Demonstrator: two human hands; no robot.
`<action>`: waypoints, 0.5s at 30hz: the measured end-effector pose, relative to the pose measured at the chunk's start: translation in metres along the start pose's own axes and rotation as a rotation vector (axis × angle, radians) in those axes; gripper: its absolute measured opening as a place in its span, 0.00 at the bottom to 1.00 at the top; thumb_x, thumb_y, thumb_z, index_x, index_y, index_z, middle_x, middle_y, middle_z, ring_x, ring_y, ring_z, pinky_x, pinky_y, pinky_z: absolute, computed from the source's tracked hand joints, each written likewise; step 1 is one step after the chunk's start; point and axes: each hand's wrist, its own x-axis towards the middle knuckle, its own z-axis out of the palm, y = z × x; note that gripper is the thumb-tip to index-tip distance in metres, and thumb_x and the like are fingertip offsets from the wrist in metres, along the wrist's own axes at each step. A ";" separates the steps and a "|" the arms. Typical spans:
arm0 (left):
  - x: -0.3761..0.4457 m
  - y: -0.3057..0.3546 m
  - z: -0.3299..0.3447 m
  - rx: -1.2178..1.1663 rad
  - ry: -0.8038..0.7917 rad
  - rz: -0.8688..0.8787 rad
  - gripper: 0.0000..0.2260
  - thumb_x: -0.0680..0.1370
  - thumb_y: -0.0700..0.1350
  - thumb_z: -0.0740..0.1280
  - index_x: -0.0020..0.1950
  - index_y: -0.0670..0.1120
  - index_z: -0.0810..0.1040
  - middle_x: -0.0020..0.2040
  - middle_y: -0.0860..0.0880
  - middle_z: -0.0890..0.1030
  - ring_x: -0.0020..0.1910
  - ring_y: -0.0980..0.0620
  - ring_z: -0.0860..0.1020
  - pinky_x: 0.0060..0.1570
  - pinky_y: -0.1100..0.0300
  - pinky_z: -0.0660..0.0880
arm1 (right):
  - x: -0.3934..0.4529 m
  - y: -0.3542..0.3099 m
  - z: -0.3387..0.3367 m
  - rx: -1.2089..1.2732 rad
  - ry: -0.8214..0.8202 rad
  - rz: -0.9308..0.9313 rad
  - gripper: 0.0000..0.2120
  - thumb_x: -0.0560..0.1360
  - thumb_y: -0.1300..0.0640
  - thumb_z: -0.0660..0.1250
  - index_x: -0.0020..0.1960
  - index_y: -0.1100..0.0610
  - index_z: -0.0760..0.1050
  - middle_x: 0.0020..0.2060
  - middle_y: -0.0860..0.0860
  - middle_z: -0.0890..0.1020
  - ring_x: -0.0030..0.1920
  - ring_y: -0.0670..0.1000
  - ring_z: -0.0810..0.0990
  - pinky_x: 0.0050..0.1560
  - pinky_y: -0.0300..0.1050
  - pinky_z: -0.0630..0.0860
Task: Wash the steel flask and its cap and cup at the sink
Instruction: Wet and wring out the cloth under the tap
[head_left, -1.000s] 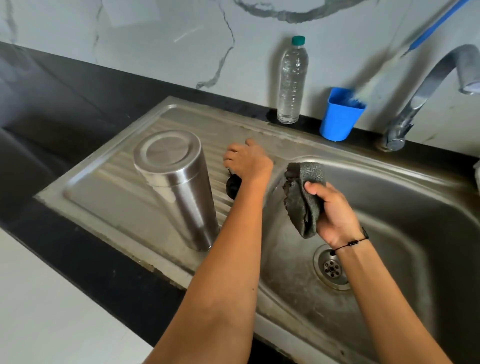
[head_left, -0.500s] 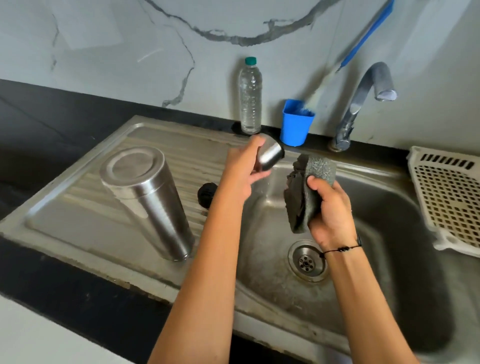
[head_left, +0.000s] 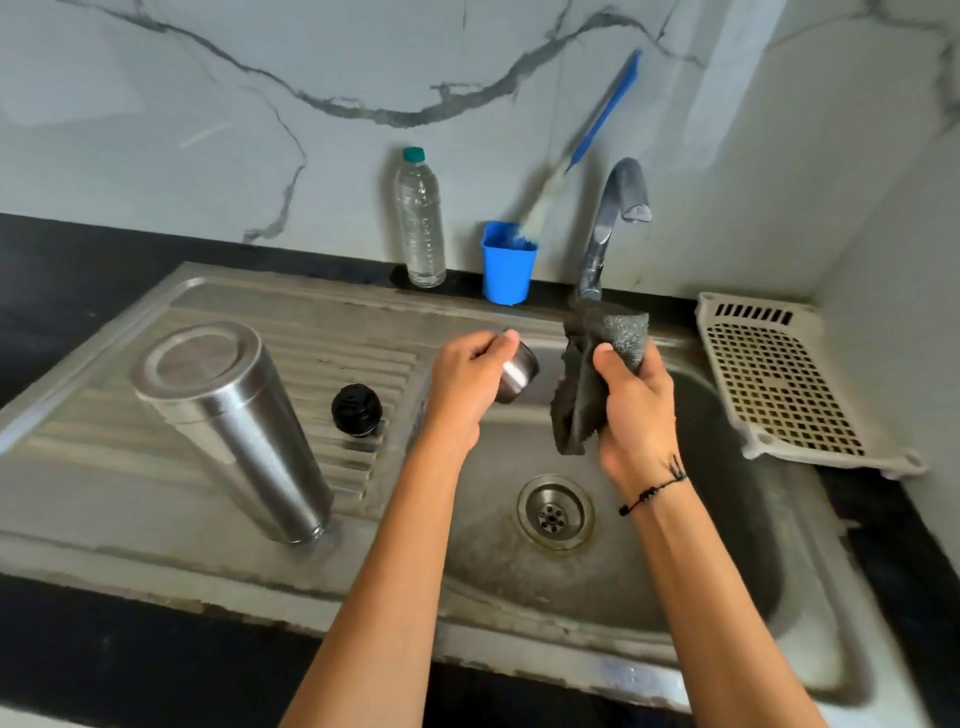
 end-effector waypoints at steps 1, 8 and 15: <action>0.001 -0.002 0.001 -0.018 0.035 -0.003 0.11 0.79 0.47 0.65 0.41 0.42 0.78 0.42 0.40 0.79 0.42 0.48 0.76 0.43 0.57 0.70 | -0.003 -0.001 -0.002 -0.122 0.002 -0.083 0.12 0.78 0.66 0.60 0.51 0.52 0.76 0.43 0.50 0.81 0.45 0.47 0.79 0.53 0.49 0.75; -0.004 0.007 0.008 -0.395 -0.002 -0.224 0.13 0.82 0.46 0.58 0.46 0.43 0.79 0.45 0.44 0.82 0.46 0.47 0.80 0.48 0.55 0.76 | -0.022 0.028 0.009 -1.221 -0.342 -0.800 0.29 0.70 0.74 0.63 0.70 0.63 0.67 0.68 0.62 0.69 0.70 0.62 0.65 0.70 0.56 0.63; -0.021 0.014 0.004 -0.575 -0.146 -0.320 0.31 0.77 0.66 0.55 0.65 0.43 0.75 0.53 0.46 0.82 0.51 0.50 0.81 0.58 0.53 0.75 | -0.010 0.046 0.021 -1.842 -0.166 -1.064 0.23 0.74 0.62 0.50 0.68 0.66 0.65 0.57 0.66 0.76 0.57 0.68 0.76 0.56 0.61 0.76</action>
